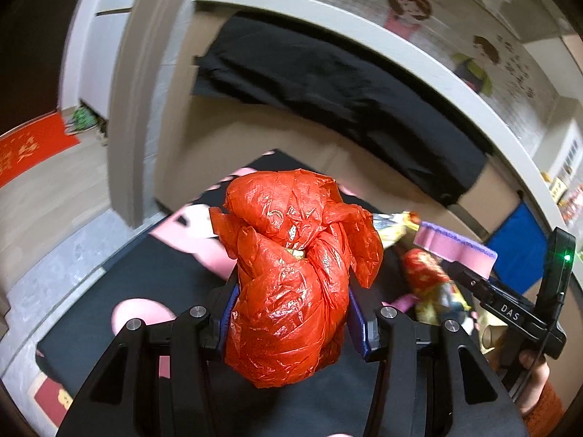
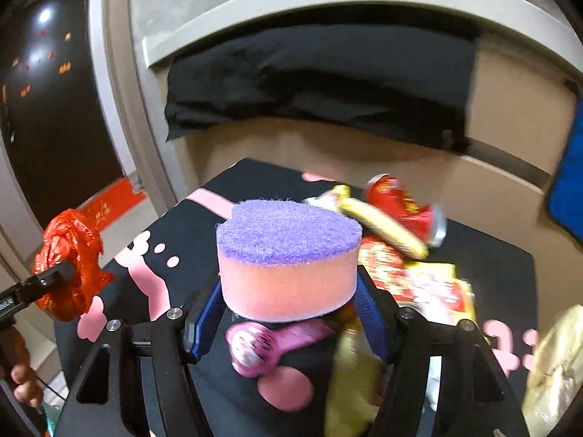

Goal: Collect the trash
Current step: 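Lift the red bag with the left tool while the right tool grasps the purple-pink sponge, then carry the red bag and sponge over the yellow trash bag and release both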

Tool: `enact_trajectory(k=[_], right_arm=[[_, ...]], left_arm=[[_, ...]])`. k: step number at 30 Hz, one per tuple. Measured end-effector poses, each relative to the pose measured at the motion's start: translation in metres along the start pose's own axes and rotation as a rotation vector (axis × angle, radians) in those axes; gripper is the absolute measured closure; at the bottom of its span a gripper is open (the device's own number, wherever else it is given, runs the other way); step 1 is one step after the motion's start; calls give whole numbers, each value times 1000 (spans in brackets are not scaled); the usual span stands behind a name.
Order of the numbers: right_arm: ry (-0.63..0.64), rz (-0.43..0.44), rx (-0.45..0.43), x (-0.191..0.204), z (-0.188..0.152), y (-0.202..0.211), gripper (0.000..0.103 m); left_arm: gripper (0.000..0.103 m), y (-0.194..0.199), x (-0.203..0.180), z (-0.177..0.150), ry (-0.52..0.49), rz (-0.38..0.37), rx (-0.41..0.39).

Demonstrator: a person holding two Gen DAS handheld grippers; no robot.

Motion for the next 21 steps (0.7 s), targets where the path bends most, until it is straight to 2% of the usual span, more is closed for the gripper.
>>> enact_trajectory(k=[7,14,18,21], right_arm=[[-72,-30,-2,-55,-22,48,40],[-93,-71,-4,-95,-74,101,40],[-110,-125,-56,-121,-82,130,40],[-154,-138,-101,-142,-78,149,40]], left_arm=[[53,-8,-65,-15,-70,-67,41],[53,-17,-132,-45,-160,-128,113],[53,-16,-174,-56,-229,-152,101],[53,-13,-212,-63,-289,-161,52]])
Point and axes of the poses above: each gripper's, at about its wrist camera, not at the fingertips, and y roughly against the way its jaws point, x to its left, z to its top, the point moved 5 cm from there along -y, roughly the way its jaws point, and after that the axes turned 3 degrees about -x, right-handed, at the moved point
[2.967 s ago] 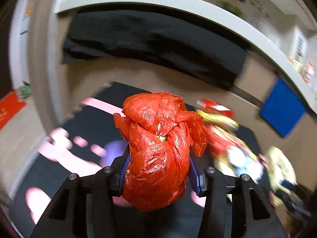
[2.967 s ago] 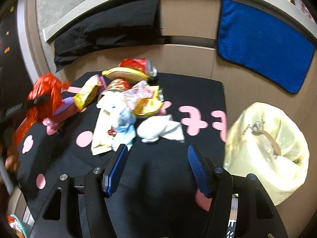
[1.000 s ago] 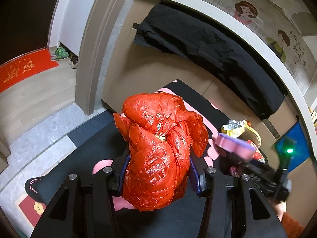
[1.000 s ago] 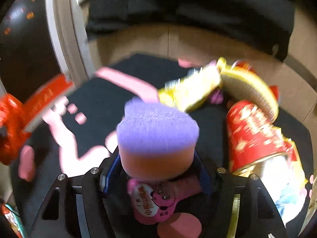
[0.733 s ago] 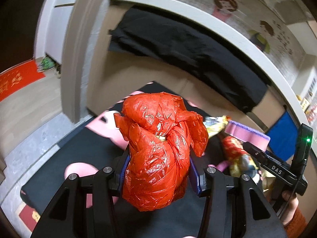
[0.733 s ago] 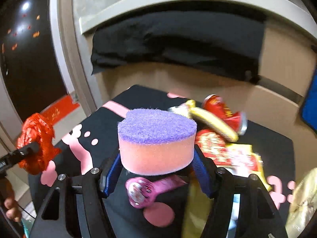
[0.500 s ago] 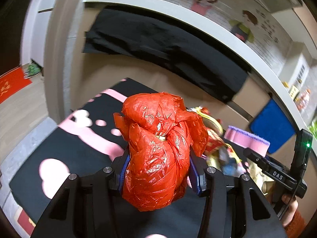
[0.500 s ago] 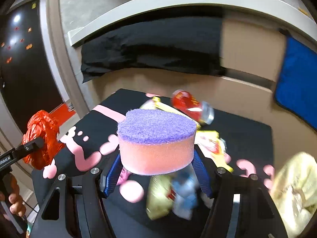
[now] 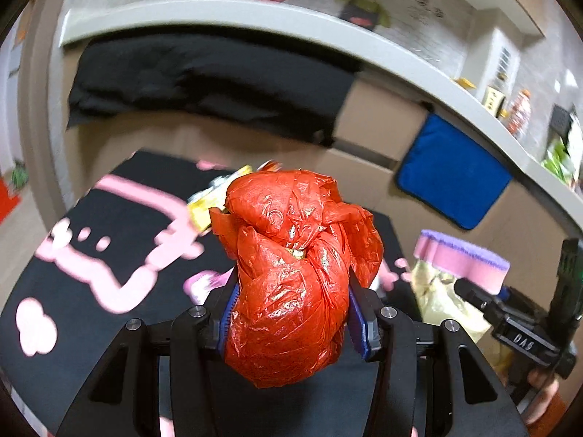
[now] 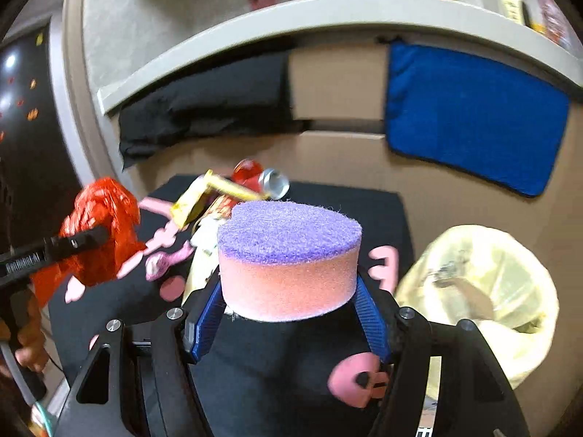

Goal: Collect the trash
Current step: 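Carry the red bag and sponge over the yellow trash bag and release both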

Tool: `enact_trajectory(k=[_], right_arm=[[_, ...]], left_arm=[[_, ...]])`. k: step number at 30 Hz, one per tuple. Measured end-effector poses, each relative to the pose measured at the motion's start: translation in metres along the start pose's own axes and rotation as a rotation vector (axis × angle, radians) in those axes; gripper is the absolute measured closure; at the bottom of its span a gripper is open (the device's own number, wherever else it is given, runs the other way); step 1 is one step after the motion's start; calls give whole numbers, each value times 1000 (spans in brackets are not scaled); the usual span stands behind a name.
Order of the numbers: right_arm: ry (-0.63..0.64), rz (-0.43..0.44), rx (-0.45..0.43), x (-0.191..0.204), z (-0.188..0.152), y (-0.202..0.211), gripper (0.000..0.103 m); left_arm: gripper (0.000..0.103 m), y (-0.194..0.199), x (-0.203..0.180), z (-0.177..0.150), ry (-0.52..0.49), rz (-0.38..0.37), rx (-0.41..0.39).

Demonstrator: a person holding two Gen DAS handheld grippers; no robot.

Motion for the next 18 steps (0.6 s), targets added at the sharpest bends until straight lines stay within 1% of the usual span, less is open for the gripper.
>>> enact_trajectory(k=[5,6,10,12,16,18], right_arm=[[-34,-54,-99,-43,22,36,40],[-42,-74,-127,-56,29,46,40],[-45,-151,-188,-97,44,78,40],[-41,-191,-203,-117,48,91,40],[-50,-247,-217,-151,49,109,40],[-64,-270,-218,-169,48,116,40]], left_arm=[[53,-11,-74,15,-98,-63,-40],[53,-14,-95,20,-115,-87,-45],[53,-26,-151,31,-152,-149,-65],[53,-34,-180,36,-179,-167,-72],[53,-48,-222,36,-214,-203,-63],[53,-54,-237,33,-229,-216,-54]])
Point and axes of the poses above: each gripper's, at about its wrist camera, not at the fingertips, and y roughly against the way its jaws point, x to its left, z to its top, the point moved 5 cm from there along -y, roughly the way its jaws point, and after that the axes turned 3 degrees about -x, right-handed, at the moved point
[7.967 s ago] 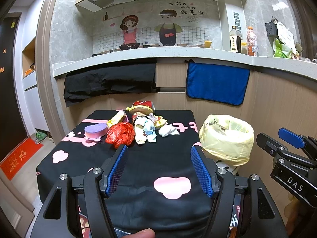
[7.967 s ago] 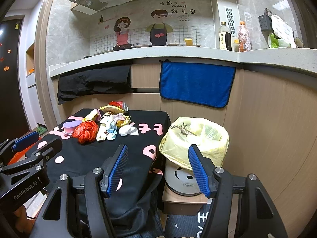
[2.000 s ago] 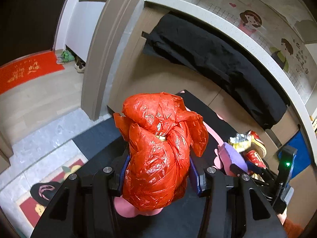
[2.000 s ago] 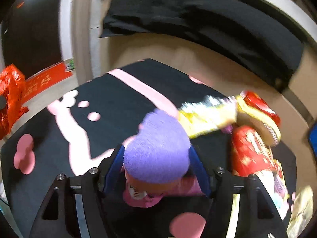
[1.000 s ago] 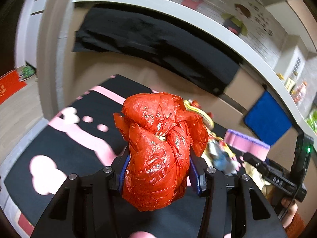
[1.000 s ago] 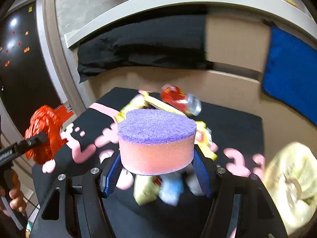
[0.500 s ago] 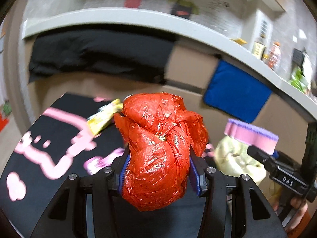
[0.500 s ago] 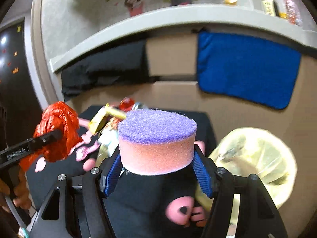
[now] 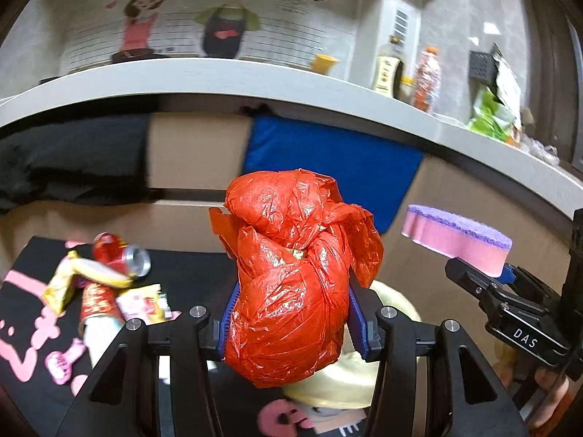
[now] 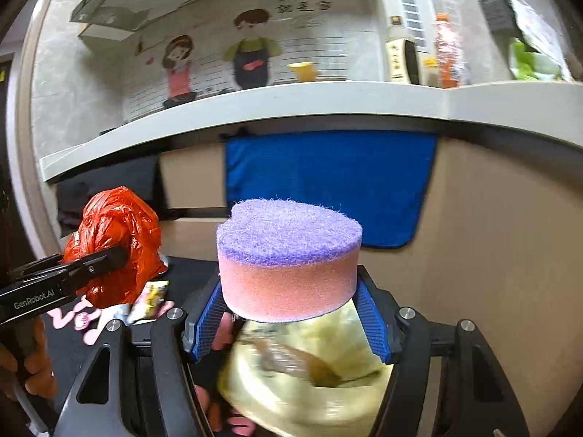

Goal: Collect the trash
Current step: 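Carry the red bag and sponge over the yellow trash bag and release both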

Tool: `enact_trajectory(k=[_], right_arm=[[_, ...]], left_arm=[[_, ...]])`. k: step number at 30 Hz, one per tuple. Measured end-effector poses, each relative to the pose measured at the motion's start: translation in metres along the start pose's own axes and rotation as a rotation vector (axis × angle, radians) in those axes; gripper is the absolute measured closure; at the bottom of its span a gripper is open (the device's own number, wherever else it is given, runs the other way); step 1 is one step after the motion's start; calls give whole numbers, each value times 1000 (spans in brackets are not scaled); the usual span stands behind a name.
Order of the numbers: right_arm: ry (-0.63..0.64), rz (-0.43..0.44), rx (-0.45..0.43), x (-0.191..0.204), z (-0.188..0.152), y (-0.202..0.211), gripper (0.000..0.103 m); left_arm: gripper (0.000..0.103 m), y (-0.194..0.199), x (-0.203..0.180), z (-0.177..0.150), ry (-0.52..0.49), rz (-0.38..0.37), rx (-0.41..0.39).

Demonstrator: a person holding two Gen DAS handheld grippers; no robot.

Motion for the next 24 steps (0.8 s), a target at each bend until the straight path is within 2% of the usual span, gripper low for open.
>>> enact_trajectory(k=[5,11,16,24], right_arm=[[-35,-24,16,-32,-3,-1,40],[-44,-50,39,-52,-16,-5,40],[-88,-41,84,-65,-31,-17,40],[-104,-32,141,-66,-47,-39,40]], left_arm=[[52,-26,-27,-8,-17,-35,42],[52,-53,-45,-26,-30,-63,82],[52,-70,-52,-41,-30,-97,126],[52,-96,-48,-58,-19,-87,174]])
Point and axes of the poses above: each gripper's, at about its wrist camera, not at the fingertips, and y roughly against the way its jaws point, x to its left, z to its top, the point moved 5 cm from there along -y, roughly the way its jaws point, and after that the axes turned 3 degrees about -x, right-handed, at the moved point
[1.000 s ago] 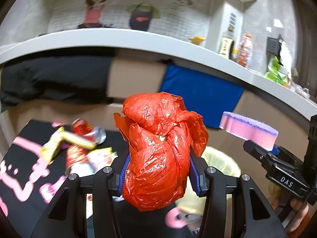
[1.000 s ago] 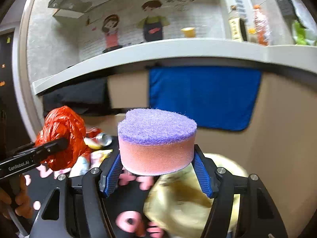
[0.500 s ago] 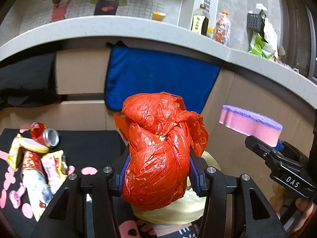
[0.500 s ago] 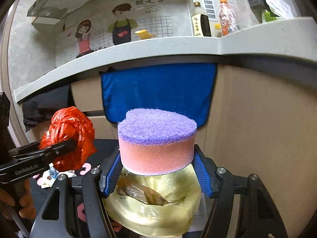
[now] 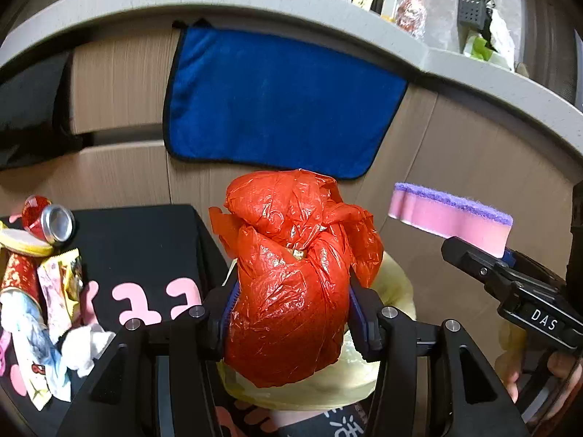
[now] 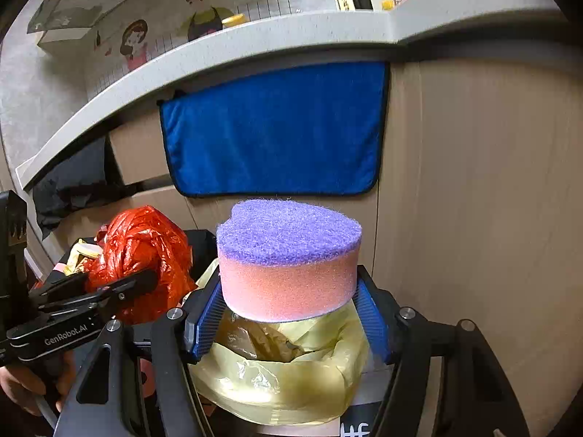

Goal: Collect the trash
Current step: 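Carry the red bag and sponge over the yellow trash bag and release both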

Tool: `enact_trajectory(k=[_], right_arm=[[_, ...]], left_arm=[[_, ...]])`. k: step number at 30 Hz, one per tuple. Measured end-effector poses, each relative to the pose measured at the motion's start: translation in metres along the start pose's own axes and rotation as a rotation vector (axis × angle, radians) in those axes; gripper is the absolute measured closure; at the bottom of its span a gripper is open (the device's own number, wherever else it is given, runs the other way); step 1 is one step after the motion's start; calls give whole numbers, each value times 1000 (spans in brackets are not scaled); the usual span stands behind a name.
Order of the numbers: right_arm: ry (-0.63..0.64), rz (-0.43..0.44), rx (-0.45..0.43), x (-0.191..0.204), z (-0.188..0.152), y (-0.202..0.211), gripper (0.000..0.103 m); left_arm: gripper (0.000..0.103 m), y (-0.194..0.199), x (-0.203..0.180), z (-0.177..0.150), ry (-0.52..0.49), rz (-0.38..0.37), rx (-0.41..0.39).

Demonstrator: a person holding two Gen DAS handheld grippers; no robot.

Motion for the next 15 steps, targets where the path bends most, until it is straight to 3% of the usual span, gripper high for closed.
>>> enact_trajectory(k=[12,15], right_arm=[[-30,-10,68,-9,-10,-30,40],[-28,-19,77,-10,-11,-33,40]], left_arm=[[52,-39,8,-13,40,-51,100],[45,-46,8,-13,26,-70,114]])
Point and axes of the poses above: each gripper's, at about its wrist camera, not at the fingertips, and y roughly against the way its jaws point, x to its left, z to its top, the point moved 5 cm from there along -y, roughly the way its jaws point, and after that the axes turned 3 degrees about -x, right-handed, at the moved point
